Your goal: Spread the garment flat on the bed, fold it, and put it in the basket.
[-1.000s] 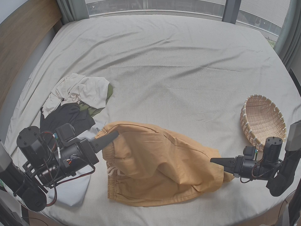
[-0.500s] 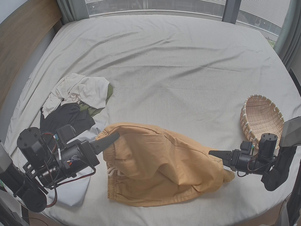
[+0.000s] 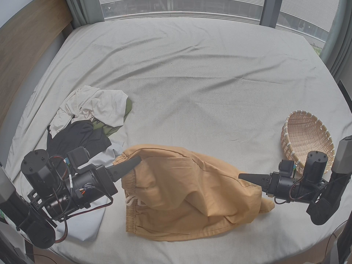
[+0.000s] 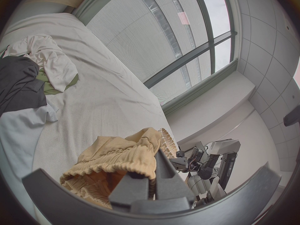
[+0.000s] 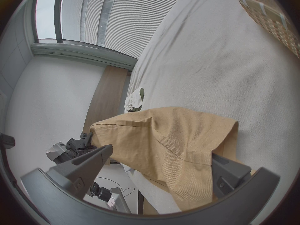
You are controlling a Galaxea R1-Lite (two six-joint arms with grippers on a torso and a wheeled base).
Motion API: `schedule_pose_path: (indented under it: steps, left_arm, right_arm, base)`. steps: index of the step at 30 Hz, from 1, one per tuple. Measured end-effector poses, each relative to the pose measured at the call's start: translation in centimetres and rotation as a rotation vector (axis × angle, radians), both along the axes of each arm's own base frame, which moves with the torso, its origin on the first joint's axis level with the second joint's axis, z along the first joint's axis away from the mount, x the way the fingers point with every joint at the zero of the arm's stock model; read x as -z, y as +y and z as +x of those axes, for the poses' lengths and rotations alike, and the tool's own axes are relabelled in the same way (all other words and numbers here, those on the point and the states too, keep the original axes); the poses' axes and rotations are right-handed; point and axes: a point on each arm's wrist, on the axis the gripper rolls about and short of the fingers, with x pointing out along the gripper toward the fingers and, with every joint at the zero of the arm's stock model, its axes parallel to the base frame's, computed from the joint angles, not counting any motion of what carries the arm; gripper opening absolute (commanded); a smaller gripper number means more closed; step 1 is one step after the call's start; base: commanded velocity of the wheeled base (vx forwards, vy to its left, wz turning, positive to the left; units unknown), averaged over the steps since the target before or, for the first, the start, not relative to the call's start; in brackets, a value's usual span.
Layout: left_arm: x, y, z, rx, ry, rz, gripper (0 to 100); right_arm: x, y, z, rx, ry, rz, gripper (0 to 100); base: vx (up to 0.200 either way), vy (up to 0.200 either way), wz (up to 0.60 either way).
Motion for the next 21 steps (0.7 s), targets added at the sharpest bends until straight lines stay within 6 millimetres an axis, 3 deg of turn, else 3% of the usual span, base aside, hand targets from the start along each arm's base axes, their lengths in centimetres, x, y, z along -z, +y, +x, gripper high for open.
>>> schedule_pose_path:
  steps: [10,21]
  left_arm:
    - [0.0,0.0,0.0,0.0,0.0,0.0,0]
    - [0.0,0.0,0.0,0.0,0.0,0.0,0]
  right_arm:
    - [-1.0,-0.2,-0.2,0.005,-0.017,0.024,100]
    - [0.4,0.5,0.1,-0.019,0.029,0.009,100]
  base:
    - [0.0,0.0,0.0]
    - [0.0,0.0,0.0]
